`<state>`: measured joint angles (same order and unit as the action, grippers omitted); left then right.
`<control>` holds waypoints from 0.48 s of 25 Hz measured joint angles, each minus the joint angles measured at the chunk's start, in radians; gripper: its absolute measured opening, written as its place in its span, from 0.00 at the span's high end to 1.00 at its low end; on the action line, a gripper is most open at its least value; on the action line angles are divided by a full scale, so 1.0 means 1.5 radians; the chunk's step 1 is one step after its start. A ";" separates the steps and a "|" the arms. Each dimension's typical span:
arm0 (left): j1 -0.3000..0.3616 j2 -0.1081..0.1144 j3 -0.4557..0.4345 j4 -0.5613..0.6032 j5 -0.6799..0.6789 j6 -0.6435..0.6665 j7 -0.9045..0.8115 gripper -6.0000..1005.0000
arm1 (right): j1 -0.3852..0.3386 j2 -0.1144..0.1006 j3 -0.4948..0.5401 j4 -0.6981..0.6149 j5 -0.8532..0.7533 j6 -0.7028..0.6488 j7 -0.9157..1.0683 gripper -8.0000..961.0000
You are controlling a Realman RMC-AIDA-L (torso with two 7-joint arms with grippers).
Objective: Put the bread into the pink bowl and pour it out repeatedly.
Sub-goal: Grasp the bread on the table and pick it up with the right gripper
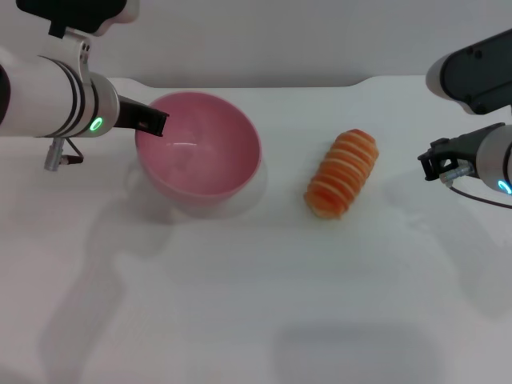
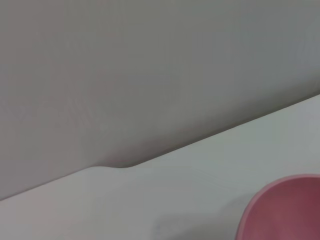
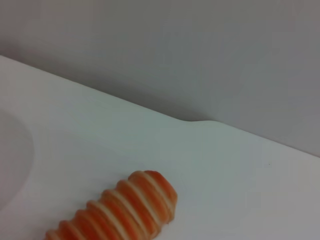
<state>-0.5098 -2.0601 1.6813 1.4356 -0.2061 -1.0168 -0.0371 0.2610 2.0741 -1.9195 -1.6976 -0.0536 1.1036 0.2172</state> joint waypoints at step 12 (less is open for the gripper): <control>-0.003 0.000 0.006 -0.008 0.001 0.007 0.002 0.95 | 0.031 0.000 -0.009 0.037 0.009 -0.035 -0.010 0.97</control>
<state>-0.5139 -2.0601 1.6898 1.4241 -0.2051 -1.0059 -0.0339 0.3080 2.0741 -1.9326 -1.6418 -0.0401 1.0514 0.2017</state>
